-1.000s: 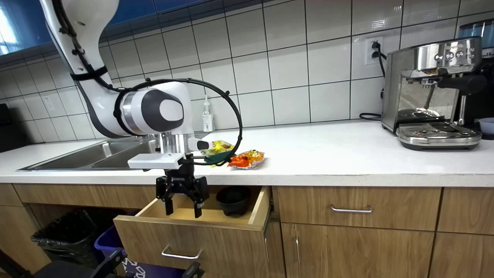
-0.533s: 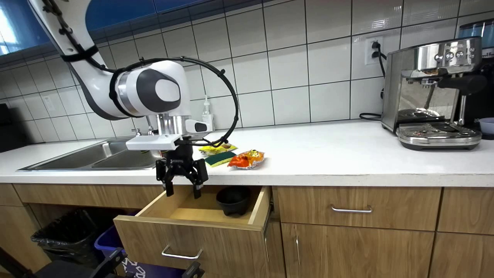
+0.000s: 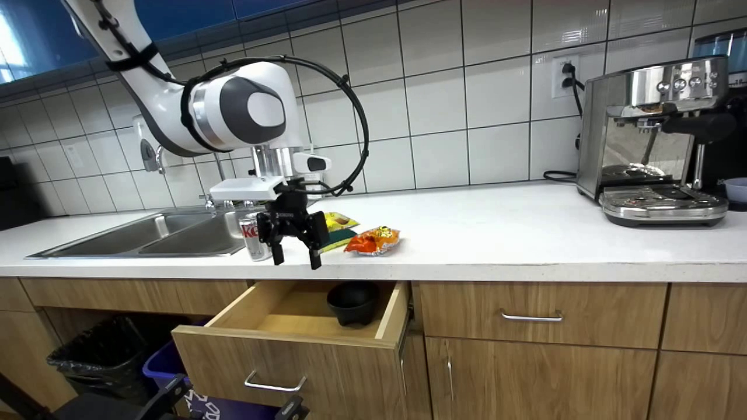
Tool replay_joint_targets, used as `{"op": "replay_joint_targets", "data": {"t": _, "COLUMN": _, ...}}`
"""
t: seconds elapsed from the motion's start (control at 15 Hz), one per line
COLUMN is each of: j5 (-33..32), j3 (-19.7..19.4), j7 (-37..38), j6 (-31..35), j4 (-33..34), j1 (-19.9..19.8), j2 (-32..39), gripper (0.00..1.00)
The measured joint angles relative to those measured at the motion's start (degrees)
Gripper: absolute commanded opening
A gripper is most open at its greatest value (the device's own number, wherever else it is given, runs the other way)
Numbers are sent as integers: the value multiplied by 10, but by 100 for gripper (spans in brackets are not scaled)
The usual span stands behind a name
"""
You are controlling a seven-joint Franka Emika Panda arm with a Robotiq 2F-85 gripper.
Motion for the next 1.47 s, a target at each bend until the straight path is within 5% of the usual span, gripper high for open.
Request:
{"op": "replay_joint_targets", "data": {"t": 0.6, "j5": 55, "j3": -27, "j7": 55, "j6": 6, "j4": 50, "j1": -34, "j2": 0, "gripper": 100}}
{"op": "replay_joint_targets", "data": {"t": 1.47, "j5": 108, "j3": -53, "j7": 138, "j6": 120, "j4": 53, "j1": -53, "j2": 17, "gripper": 100}}
